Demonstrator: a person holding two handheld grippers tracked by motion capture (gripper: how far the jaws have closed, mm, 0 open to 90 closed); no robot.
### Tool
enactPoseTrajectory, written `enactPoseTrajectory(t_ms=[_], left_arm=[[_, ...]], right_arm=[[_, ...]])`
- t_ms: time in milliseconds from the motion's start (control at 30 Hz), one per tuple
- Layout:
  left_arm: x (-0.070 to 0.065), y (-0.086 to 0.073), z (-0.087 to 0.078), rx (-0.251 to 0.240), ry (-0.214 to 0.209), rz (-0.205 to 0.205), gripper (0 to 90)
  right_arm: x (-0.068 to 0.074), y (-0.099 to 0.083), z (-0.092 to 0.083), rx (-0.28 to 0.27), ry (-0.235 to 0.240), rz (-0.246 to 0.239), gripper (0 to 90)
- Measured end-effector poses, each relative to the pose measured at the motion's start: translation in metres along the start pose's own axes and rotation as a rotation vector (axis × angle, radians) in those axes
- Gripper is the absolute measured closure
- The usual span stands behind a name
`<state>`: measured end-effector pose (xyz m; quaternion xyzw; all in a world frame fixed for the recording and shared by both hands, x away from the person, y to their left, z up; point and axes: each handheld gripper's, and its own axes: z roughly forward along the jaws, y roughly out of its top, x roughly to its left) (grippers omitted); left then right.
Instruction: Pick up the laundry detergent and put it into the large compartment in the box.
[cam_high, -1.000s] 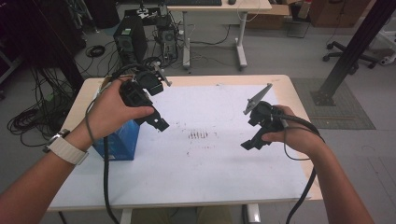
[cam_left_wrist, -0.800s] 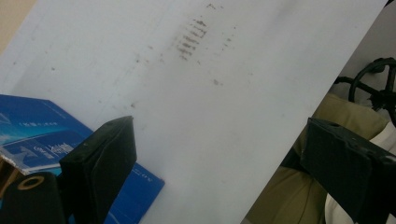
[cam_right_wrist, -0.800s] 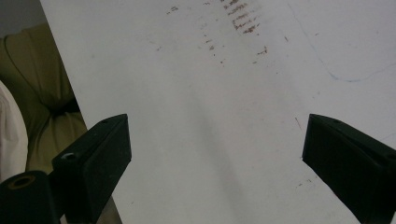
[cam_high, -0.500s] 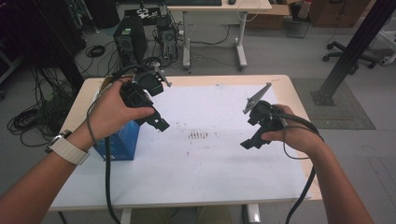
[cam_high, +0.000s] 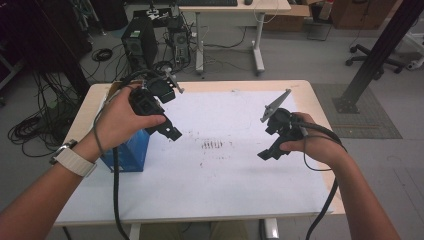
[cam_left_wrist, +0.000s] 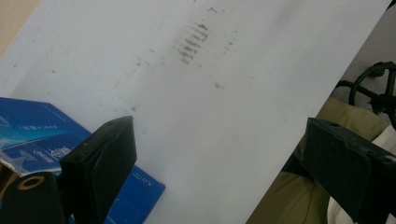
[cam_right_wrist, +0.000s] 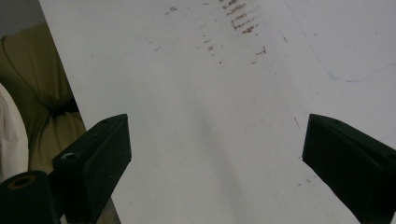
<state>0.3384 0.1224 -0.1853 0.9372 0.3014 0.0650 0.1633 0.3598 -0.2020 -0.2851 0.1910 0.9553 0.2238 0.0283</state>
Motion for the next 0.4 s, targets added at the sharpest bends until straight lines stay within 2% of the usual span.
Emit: enactPoseTrajectory(t_ms=[400], left_arm=[[0.0003,-0.0010,-0.0012,-0.005,-0.005,-0.002,10.8]], right_arm=[[0.0024,-0.0021,-0.0029,-0.008,-0.005,0.003,8.3]])
